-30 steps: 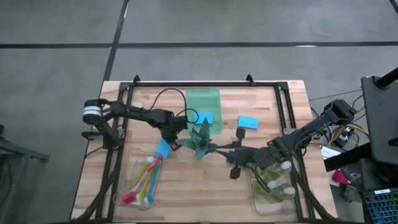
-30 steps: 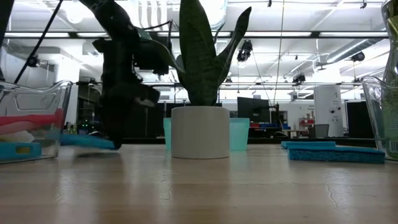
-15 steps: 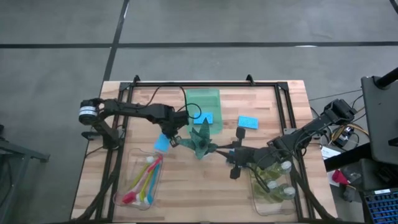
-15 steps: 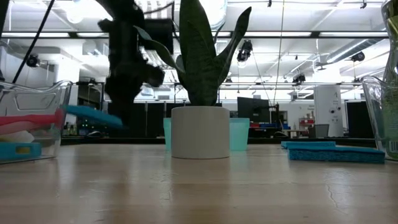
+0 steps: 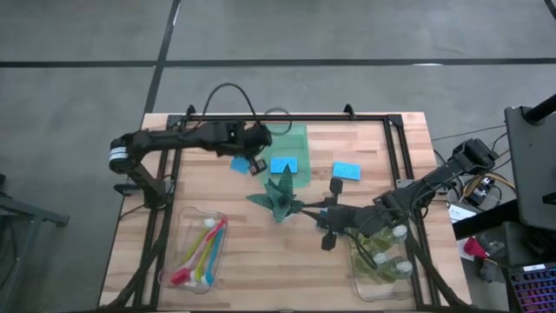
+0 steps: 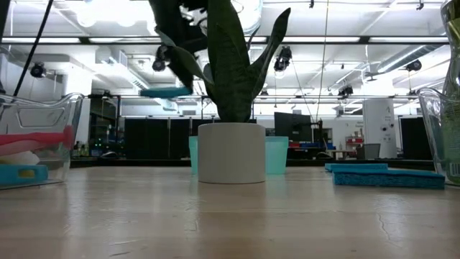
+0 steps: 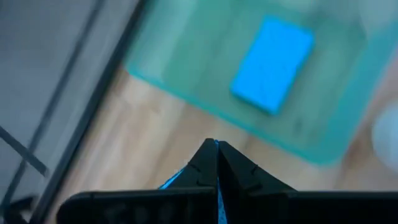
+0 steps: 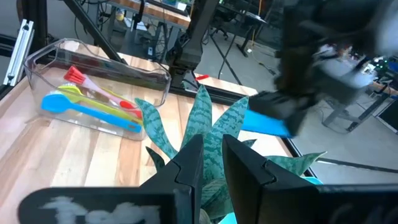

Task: Pick & Place Kitchen Sink Supplies
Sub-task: Put the blue sponge into the green transparent bin

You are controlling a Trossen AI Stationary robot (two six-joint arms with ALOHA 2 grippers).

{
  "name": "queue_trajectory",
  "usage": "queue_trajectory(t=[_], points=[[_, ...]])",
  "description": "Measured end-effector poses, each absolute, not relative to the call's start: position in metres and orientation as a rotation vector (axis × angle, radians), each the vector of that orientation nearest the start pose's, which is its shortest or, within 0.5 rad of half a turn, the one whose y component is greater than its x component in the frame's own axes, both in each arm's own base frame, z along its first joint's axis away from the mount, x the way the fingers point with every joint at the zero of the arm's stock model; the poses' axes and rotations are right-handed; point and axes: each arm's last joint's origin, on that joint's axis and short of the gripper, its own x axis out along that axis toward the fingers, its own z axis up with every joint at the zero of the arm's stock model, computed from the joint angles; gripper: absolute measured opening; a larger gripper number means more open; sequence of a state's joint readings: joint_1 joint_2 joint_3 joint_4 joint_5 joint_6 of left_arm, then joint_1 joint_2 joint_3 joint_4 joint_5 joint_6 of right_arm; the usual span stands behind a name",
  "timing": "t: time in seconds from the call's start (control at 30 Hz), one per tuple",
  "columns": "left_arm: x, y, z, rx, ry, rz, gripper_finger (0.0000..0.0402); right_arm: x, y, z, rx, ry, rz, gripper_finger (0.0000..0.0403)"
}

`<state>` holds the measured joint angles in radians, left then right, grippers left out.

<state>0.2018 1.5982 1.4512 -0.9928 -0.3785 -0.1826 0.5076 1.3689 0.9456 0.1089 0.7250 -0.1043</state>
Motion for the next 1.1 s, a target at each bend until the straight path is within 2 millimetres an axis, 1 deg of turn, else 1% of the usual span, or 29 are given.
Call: queue_trajectory(t=[0.1, 0.2, 0.27, 0.4, 0.53, 0.7, 1.0, 1.1], points=[[0.315, 0.088, 0.322, -0.058, 0.983, 0.642, 0.0000, 0.272, 0.129, 0.288, -0.286, 0.270, -0.202, 0.0056], [0.323, 0.100, 0.333, -0.075, 0.845, 0.601, 0.0000, 0.272, 0.129, 0.288, -0.287, 0.270, -0.202, 0.0056], [0.330, 0.107, 0.335, -0.100, 0.742, 0.543, 0.0000, 0.272, 0.129, 0.288, -0.287, 0.270, -0.202, 0.0056], [0.342, 0.116, 0.330, -0.118, 0.602, 0.473, 0.0000, 0.272, 0.129, 0.288, -0.287, 0.270, -0.202, 0.0056], [0.353, 0.120, 0.311, -0.122, 0.578, 0.457, 0.0000, 0.272, 0.129, 0.288, -0.287, 0.270, -0.202, 0.0056], [0.367, 0.126, 0.283, -0.061, 0.625, 0.438, 0.0000, 0.272, 0.129, 0.288, -0.288, 0.270, -0.202, 0.0056], [0.387, 0.133, 0.240, -0.084, 0.718, 0.387, 0.0000, 0.272, 0.129, 0.288, -0.288, 0.270, -0.203, 0.0056], [0.391, 0.135, 0.230, -0.081, 0.738, 0.386, 0.0000, 0.272, 0.129, 0.288, -0.288, 0.270, -0.203, 0.0056]])
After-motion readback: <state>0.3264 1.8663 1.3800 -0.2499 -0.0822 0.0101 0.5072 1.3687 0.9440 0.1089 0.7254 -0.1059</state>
